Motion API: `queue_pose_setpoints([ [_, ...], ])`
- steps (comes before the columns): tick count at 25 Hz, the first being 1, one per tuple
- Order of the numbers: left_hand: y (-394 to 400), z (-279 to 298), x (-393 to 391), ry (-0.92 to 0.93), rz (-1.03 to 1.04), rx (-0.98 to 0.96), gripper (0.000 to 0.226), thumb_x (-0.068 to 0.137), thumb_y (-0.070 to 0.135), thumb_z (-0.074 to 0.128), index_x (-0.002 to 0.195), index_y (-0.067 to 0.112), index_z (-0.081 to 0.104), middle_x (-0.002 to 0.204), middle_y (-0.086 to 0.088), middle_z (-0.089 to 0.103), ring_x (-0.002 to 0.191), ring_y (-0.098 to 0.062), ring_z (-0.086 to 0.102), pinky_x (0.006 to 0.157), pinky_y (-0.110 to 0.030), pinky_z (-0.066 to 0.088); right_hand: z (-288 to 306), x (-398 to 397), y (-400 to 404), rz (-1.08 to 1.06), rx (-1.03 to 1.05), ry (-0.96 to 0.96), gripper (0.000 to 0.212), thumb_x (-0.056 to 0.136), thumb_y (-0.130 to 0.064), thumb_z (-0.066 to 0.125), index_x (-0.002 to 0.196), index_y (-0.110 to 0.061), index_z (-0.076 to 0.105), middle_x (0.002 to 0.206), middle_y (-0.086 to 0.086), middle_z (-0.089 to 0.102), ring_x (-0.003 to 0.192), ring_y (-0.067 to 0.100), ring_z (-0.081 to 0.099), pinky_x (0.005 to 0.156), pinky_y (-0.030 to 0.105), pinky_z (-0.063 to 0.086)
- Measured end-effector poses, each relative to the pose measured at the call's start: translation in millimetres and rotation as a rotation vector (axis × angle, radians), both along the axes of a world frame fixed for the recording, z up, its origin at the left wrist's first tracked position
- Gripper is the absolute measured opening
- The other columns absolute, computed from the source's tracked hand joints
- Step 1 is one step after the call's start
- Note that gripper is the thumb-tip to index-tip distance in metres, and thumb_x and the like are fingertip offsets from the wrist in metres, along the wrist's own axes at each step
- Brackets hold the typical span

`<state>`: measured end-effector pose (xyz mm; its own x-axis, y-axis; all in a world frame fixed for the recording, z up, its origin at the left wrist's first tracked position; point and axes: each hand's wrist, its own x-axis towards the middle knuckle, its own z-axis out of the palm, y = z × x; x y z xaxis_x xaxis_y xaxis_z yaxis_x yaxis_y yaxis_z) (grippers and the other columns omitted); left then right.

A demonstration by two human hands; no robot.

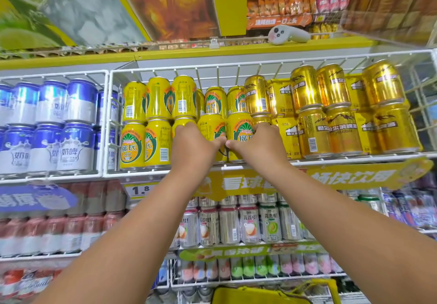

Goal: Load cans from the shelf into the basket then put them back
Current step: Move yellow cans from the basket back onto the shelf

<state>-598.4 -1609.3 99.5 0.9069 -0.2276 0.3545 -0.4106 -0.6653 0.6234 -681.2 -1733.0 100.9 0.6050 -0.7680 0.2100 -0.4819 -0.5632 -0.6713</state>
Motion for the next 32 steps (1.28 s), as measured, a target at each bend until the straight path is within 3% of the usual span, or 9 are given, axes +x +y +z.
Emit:
queue_pose_setpoints([
  [5,5,-8,-11,-0.085,-0.018,0.033,0.054,0.076,0.049,0.083,0.104,0.009,0.061,0.102,-0.010,0.058,0.090,-0.029,0.058,0.070,-0.039,0.049,-7,-5,-3,0.049,0.001,-0.014,0.073,0.061,-0.068,0.079,0.105,-0.012,0.065,0.110,0.008,0.060,0.092,0.025,0.063,0.068,0.035,0.054],
  [8,7,-13,-15,-0.123,-0.061,0.048,0.043,0.080,0.045,0.080,0.095,0.010,0.061,0.096,-0.008,0.054,0.083,-0.027,0.054,0.068,-0.039,0.047,-10,-8,1,0.055,-0.047,-0.002,0.068,0.063,-0.073,0.073,0.097,-0.015,0.068,0.095,0.006,0.067,0.080,0.024,0.066,0.056,0.031,0.049],
  [12,8,-16,-17,-0.158,-0.056,0.065,0.041,0.082,0.043,0.079,0.085,0.009,0.057,0.092,-0.008,0.053,0.077,-0.025,0.049,0.062,-0.034,0.036,-4,-9,7,0.037,-0.122,0.071,0.062,0.077,-0.065,0.073,0.105,-0.009,0.069,0.109,0.010,0.062,0.093,0.031,0.065,0.062,0.032,0.043],
  [17,8,-18,-20,-0.169,-0.043,0.089,0.039,0.083,0.042,0.078,0.090,0.009,0.058,0.097,-0.008,0.053,0.082,-0.028,0.053,0.063,-0.038,0.043,12,1,9,0.065,-0.167,0.235,0.052,0.083,-0.051,0.076,0.110,-0.008,0.068,0.112,0.011,0.066,0.101,0.031,0.067,0.068,0.033,0.047],
  [20,9,-17,-21,-0.192,-0.074,0.101,0.035,0.083,0.037,0.079,0.095,0.008,0.062,0.100,-0.010,0.054,0.089,-0.030,0.055,0.072,-0.043,0.050,16,5,17,0.083,-0.226,0.274,0.049,0.085,-0.045,0.076,0.116,-0.009,0.066,0.119,0.012,0.063,0.105,0.030,0.066,0.069,0.033,0.046],
  [24,18,-19,-27,-0.210,-0.189,0.063,0.032,0.088,0.026,0.074,0.112,0.008,0.067,0.107,-0.011,0.056,0.096,-0.029,0.056,0.081,-0.041,0.050,11,-7,15,0.098,-0.174,0.237,0.043,0.083,-0.052,0.075,0.092,-0.012,0.064,0.098,0.010,0.066,0.081,0.027,0.062,0.062,0.031,0.044],
  [26,27,-20,-28,-0.241,-0.232,0.028,0.030,0.091,0.022,0.069,0.117,0.008,0.068,0.111,-0.010,0.058,0.101,-0.027,0.057,0.083,-0.037,0.048,10,-23,5,0.131,-0.140,0.166,0.045,0.086,-0.054,0.071,0.093,-0.011,0.064,0.092,0.008,0.065,0.077,0.024,0.057,0.062,0.030,0.042],
  [29,38,-17,-29,-0.362,-0.209,0.052,0.026,0.092,0.022,0.064,0.113,0.009,0.071,0.109,-0.009,0.061,0.107,-0.028,0.056,0.085,-0.040,0.049,4,-44,-3,0.258,-0.220,0.074,0.052,0.094,-0.052,0.061,0.123,-0.009,0.062,0.118,0.010,0.061,0.101,0.025,0.058,0.079,0.035,0.048],
  [32,44,-22,-31,-0.512,-0.235,0.223,0.034,0.091,0.031,0.062,0.118,0.012,0.070,0.120,-0.009,0.061,0.116,-0.030,0.054,0.090,-0.047,0.050,-8,-59,-5,0.360,-0.368,-0.004,0.062,0.097,-0.053,0.054,0.145,-0.014,0.047,0.143,0.007,0.048,0.133,0.023,0.042,0.103,0.039,0.042],
])
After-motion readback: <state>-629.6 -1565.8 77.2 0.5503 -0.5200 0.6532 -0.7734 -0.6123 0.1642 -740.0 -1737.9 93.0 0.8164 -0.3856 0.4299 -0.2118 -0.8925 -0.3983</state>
